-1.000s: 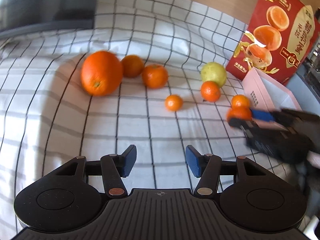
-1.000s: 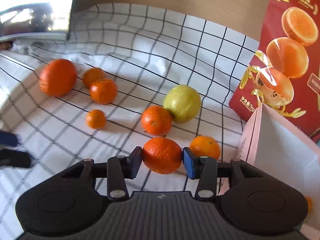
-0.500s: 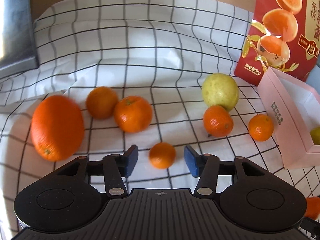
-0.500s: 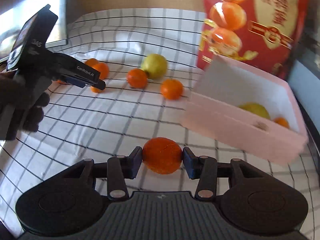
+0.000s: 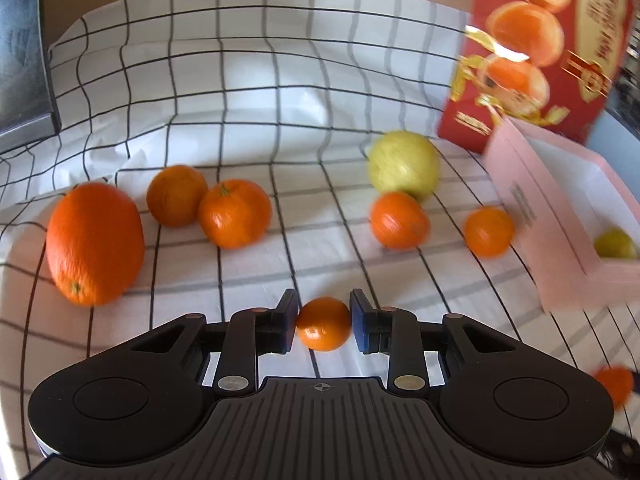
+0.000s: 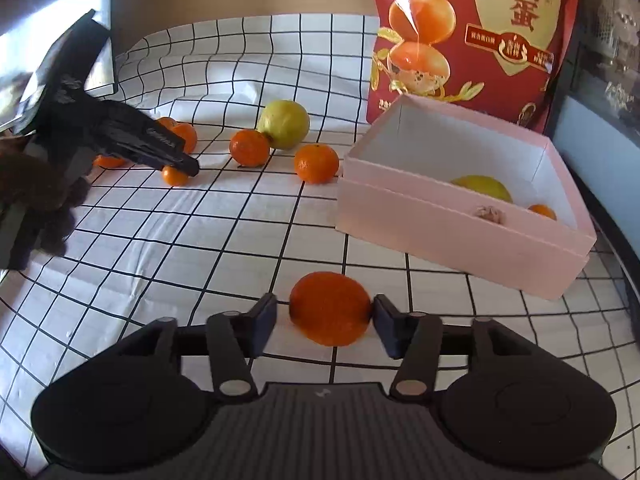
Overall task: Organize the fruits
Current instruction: 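Lower the tangerine onto the table with the right tool while the left tool grasps a small tangerine, then lift the small tangerine with the left tool while the right tool hovers over the tangerine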
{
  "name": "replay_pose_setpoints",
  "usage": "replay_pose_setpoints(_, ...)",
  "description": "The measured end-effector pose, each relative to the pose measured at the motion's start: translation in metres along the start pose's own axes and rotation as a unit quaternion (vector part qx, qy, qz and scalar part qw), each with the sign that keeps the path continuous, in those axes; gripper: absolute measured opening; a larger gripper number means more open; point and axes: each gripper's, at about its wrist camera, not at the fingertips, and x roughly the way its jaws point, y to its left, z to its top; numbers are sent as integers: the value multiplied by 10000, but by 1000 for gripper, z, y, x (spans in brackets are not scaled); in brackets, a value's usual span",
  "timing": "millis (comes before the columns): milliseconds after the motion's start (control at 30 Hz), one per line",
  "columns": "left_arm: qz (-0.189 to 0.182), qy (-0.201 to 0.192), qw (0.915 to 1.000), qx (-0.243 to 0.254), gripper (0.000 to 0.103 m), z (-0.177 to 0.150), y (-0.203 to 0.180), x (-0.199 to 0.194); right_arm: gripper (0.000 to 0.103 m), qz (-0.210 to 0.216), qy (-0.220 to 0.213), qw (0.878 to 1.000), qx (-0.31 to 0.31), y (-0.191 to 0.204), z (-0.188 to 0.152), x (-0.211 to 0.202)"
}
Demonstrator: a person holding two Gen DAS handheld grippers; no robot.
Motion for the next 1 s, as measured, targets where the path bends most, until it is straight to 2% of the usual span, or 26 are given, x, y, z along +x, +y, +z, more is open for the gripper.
replay_pose_setpoints(100, -268, 56, 9996, 45, 33, -14, -7, -19, 62, 6, 122, 9999, 31, -1, -4, 6)
replay_pose_setpoints(333, -807, 221, 9965, 42, 33, -43, -30, -49, 83, -109, 25, 9999, 67, 5, -15, 9)
replay_pose_setpoints(567, -993, 336, 9944, -104, 33, -62, -37, -58, 96, -125, 93, 9997, 163, 0, -14, 11)
replay_pose_setpoints(633, -1011, 351, 9941, -179, 33, -65, -36, -59, 103, -164, 95, 9996, 192, 0, -15, 12)
replay_pose_setpoints(867, -1029, 334, 9938, -249, 33, -71, -32, -69, 103, -208, 222, 9992, 250, 0, -12, 13)
replay_pose_setpoints(1000, -1058, 399, 9932, -272, 33, -74, -31, -70, 101, 28, 475, 9988, 88, -3, -1, 17)
